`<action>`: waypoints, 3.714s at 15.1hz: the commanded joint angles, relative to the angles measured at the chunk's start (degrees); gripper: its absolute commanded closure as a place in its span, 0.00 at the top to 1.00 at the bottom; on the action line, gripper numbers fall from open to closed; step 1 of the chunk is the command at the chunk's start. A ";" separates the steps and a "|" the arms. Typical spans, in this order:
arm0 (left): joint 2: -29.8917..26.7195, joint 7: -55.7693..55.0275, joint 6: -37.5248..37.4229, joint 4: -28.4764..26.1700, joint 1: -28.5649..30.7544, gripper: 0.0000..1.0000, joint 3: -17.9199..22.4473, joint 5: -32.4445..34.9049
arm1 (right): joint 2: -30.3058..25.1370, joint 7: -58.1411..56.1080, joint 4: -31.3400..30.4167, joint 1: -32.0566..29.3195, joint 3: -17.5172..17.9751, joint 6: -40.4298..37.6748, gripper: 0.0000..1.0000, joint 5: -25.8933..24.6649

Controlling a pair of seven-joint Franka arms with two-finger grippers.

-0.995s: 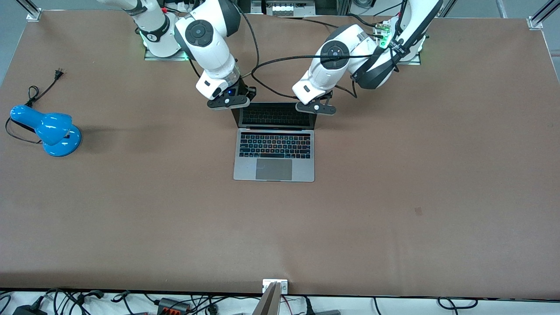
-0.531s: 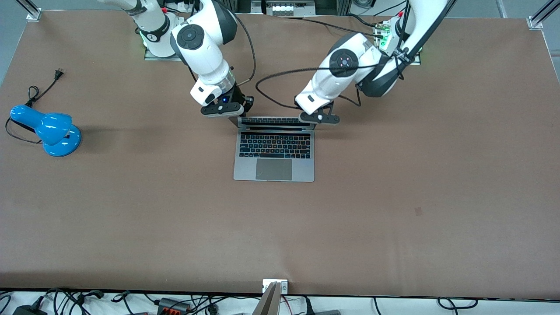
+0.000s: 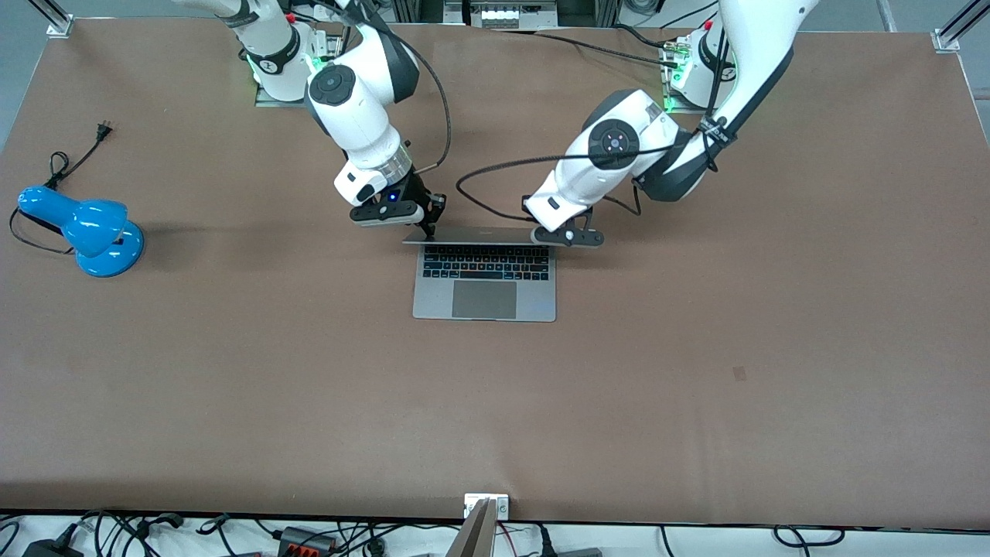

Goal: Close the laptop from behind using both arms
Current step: 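Push the lid forward with both grippers, folding it toward the keyboard, then press the lid down flat with both grippers until the laptop closes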

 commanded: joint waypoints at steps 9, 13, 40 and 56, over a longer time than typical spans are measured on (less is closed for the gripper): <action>9.18 -2.00 -0.09 8.84 -0.86 0.00 1.84 8.13 | 9.29 -2.69 3.50 -1.26 -1.37 10.56 0.00 -0.49; 13.48 -2.08 -0.09 12.97 -1.91 0.00 1.92 12.44 | 13.67 -2.78 4.38 -0.91 -1.63 15.73 0.00 -0.41; 19.91 -2.08 5.63 18.51 -11.32 0.00 13.35 16.57 | 21.78 -3.13 7.20 0.40 -2.51 22.17 0.00 -0.41; 7.45 -1.29 -10.53 17.99 -4.66 0.00 12.04 16.40 | 12.90 -4.44 45.76 -0.82 -9.71 -60.59 0.00 -4.71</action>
